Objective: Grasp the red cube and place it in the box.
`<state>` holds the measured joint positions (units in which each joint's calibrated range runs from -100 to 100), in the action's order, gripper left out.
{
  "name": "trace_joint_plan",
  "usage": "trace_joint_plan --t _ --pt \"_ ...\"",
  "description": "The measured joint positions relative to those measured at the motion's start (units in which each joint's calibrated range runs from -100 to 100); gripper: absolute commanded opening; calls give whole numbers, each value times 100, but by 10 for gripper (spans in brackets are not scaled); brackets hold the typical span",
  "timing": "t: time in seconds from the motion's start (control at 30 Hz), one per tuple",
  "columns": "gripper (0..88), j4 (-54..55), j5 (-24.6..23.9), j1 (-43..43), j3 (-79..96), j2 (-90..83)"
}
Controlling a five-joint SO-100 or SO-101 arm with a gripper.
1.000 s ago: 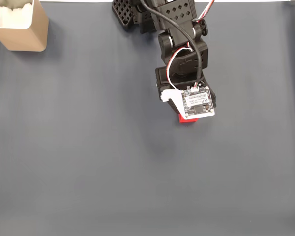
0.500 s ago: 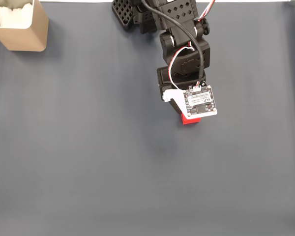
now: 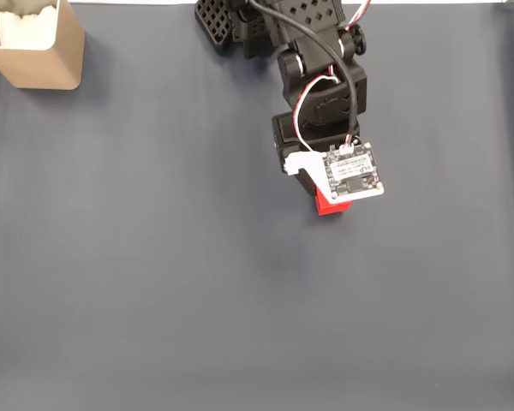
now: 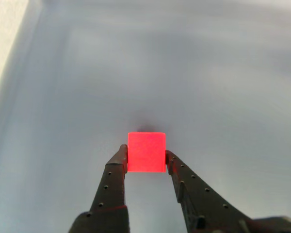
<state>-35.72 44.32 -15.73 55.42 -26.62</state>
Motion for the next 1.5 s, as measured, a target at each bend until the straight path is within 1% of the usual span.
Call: trace_joint_plan --t 0.37,0.53,0.7,1.0,1.5 --pt "28 -1527 -29 764 -1112 -191" --pt "25 -2116 -39 1335 -1745 -261" --pt "18 -2371 29 2055 -2116 -347" --pt "11 -2697 186 3264 -2260 -851" --pt "10 -3500 107 5134 -2396 -1780"
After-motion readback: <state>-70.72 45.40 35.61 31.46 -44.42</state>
